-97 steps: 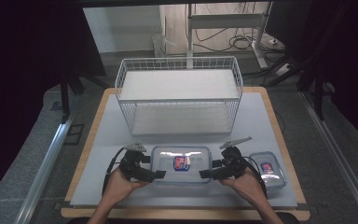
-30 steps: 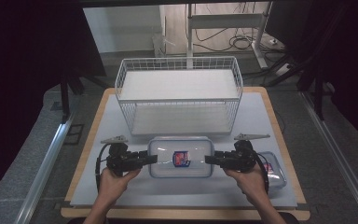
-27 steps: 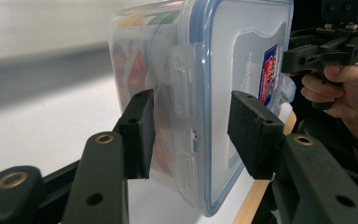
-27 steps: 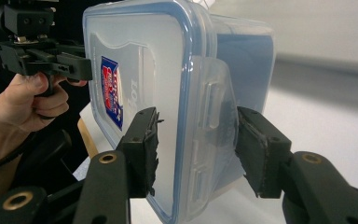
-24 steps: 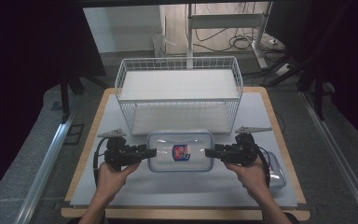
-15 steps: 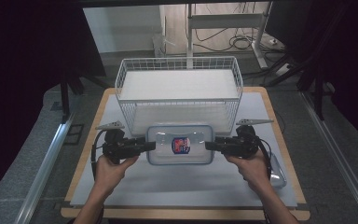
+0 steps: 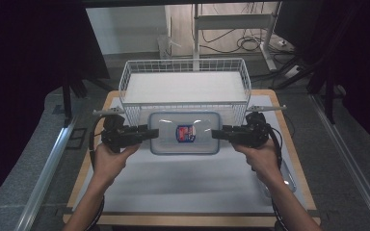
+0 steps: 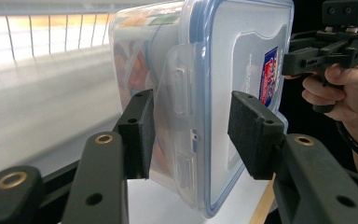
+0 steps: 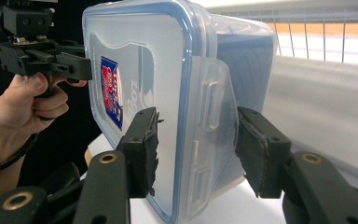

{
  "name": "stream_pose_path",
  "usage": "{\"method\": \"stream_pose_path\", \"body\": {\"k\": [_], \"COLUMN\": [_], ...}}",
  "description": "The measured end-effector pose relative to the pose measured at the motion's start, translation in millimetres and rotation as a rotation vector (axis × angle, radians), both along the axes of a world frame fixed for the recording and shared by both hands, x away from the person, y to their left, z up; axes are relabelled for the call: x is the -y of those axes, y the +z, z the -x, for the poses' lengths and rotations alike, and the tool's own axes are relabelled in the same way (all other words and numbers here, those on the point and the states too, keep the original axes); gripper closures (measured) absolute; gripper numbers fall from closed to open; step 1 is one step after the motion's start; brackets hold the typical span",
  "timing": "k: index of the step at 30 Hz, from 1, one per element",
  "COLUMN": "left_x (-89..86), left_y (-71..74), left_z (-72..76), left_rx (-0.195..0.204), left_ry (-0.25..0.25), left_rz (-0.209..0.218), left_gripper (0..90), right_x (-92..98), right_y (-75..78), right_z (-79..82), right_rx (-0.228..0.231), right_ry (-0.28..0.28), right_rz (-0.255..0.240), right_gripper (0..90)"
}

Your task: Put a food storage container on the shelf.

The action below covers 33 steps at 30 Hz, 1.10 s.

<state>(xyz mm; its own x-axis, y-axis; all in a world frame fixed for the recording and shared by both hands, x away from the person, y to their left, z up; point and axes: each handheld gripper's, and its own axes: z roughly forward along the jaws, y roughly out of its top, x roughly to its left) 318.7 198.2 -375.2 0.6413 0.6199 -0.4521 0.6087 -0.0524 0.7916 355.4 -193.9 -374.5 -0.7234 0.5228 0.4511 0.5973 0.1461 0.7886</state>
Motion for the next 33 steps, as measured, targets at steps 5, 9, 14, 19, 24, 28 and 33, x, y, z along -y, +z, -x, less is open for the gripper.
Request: {"method": "stream_pose_path", "body": {"k": [5,9,14,19,24,28,33], "left_x": [-2.6,-4.2,-5.8,-6.3,-7.1,-8.0,-8.8], "left_y": [13.6,23.4,32.7,41.6,53.6,59.8,62.2], "left_z": [-9.2,-18.0,-31.8,-44.0,-57.5,-67.1,-77.8], "left_rx": [0.012,0.018,0.021,0.015,0.016,0.013,0.010], "left_ry": [0.002,0.007,0.013,0.023,0.029,0.038,0.042], "left_rz": [0.001,0.014,0.035,0.043,0.042,0.052,0.059], "left_gripper": [52.0,52.0,52.0,52.0,51.9,51.9,51.9], "right_x": [-2.5,-4.5,-5.6,-6.2,-7.1,-8.6,-9.9], "right_y": [14.1,27.4,39.7,48.3,55.5,62.1,67.1], "right_z": [-9.2,-18.2,-28.5,-40.6,-51.7,-60.8,-71.0], "right_rx": [0.011,0.021,0.030,0.040,0.046,0.050,0.047], "right_ry": [-0.003,-0.005,-0.015,-0.027,-0.036,-0.043,-0.052], "right_rz": [-0.007,-0.004,-0.004,-0.014,-0.027,-0.032,-0.031], "right_gripper": [50.2,50.2,50.2,50.2,50.1,50.1,49.8]}}
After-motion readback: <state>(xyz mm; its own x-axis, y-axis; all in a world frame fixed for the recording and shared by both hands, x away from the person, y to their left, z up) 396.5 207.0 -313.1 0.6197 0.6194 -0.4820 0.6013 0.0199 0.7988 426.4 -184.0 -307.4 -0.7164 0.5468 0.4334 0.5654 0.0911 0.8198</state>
